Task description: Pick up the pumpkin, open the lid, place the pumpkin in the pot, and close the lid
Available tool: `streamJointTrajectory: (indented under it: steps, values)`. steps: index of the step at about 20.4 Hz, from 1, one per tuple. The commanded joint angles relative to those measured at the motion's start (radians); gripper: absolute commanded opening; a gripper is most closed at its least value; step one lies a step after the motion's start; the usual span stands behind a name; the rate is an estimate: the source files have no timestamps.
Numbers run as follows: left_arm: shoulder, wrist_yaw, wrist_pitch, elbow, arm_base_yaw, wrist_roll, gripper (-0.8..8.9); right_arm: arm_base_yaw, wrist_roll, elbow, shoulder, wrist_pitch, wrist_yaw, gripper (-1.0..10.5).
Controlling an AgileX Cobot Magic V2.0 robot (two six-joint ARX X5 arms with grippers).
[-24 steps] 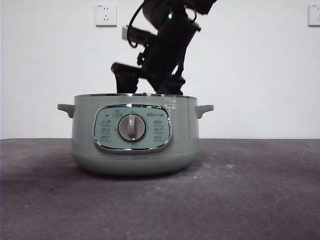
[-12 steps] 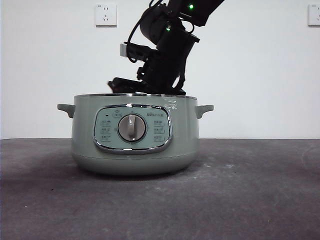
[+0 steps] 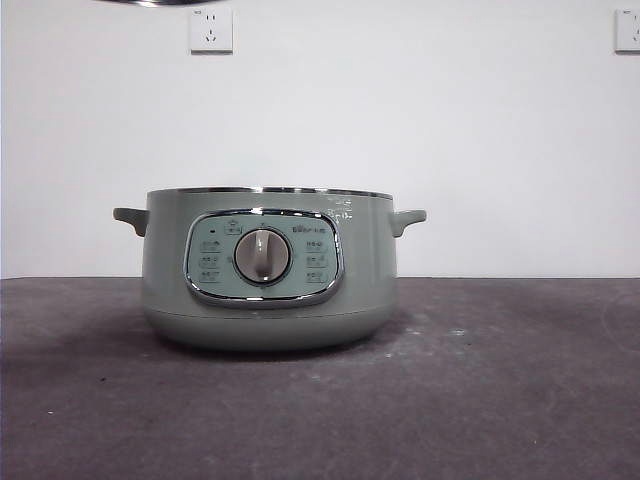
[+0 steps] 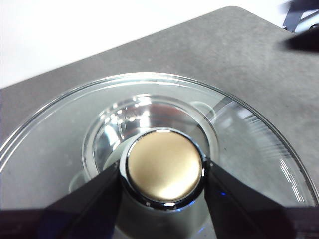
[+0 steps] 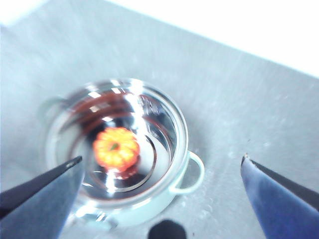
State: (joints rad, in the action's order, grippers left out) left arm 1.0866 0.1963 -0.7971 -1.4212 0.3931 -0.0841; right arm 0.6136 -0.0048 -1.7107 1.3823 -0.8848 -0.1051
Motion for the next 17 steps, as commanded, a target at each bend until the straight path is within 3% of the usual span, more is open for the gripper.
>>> streamJointTrajectory:
  steps: [1, 9, 14, 17]
  values:
    - [0.071, 0.037, 0.108, -0.007, 0.001, -0.023, -0.08, 0.008, 0.034, -0.002, -0.115, -0.040, 0.002, 6.0]
    - [0.293, 0.045, 0.295, -0.007, 0.014, -0.025, -0.09, 0.039, 0.060, -0.002, -0.326, -0.107, 0.003, 6.0]
    - [0.378, 0.047, 0.359, -0.007, 0.024, -0.025, -0.08, 0.039, 0.084, -0.002, -0.365, -0.148, 0.076, 6.0]
    - [0.417, 0.047, 0.388, -0.007, 0.037, -0.028, -0.08, 0.039, 0.084, -0.002, -0.376, -0.173, 0.077, 6.0]
